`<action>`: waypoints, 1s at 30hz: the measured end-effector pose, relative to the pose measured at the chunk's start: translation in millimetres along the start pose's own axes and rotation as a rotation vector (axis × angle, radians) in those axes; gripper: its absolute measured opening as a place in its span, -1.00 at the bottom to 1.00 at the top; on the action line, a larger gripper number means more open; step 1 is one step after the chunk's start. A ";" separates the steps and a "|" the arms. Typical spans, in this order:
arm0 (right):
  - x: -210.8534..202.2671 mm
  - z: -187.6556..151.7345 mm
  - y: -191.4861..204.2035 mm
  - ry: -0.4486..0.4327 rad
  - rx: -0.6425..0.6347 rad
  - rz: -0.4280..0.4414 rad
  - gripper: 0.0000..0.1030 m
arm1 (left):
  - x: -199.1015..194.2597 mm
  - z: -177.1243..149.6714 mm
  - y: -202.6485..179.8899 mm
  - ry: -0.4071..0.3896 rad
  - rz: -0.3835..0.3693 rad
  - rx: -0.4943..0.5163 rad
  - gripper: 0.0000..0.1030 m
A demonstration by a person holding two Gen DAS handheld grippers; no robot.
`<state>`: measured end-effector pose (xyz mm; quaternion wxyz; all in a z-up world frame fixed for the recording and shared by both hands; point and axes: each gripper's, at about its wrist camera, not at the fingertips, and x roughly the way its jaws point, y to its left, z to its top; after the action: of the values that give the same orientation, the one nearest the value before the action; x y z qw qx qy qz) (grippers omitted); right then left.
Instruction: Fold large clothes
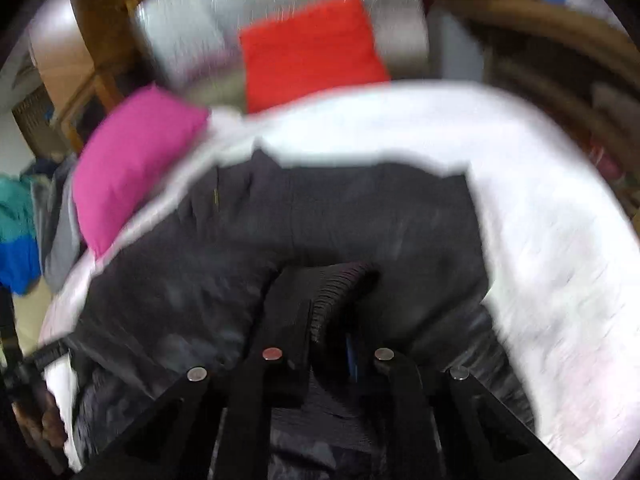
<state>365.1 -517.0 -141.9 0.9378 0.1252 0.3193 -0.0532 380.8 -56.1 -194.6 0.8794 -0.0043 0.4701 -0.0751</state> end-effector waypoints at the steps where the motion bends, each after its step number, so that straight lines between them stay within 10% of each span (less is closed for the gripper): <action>1: -6.2 5.3 -7.3 -0.049 0.031 -0.017 -0.72 | -3.3 -0.7 -3.3 -0.011 0.003 0.013 0.37; 11: 50.2 14.0 -82.0 0.130 0.337 0.015 -0.46 | 20.4 -3.8 -7.9 0.049 0.010 0.065 0.39; 15: 15.4 19.0 -108.2 -0.014 0.438 0.069 0.74 | 5.4 5.9 13.4 -0.006 -0.011 -0.001 0.39; 30: 80.2 -12.2 -83.8 0.252 0.269 0.087 0.54 | 45.0 4.9 88.9 0.114 -0.205 -0.313 0.47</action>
<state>406.3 -596.0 -217.2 0.8666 0.2688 0.4186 -0.0385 420.8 25.3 -236.1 0.8278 -0.1845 0.5220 -0.0904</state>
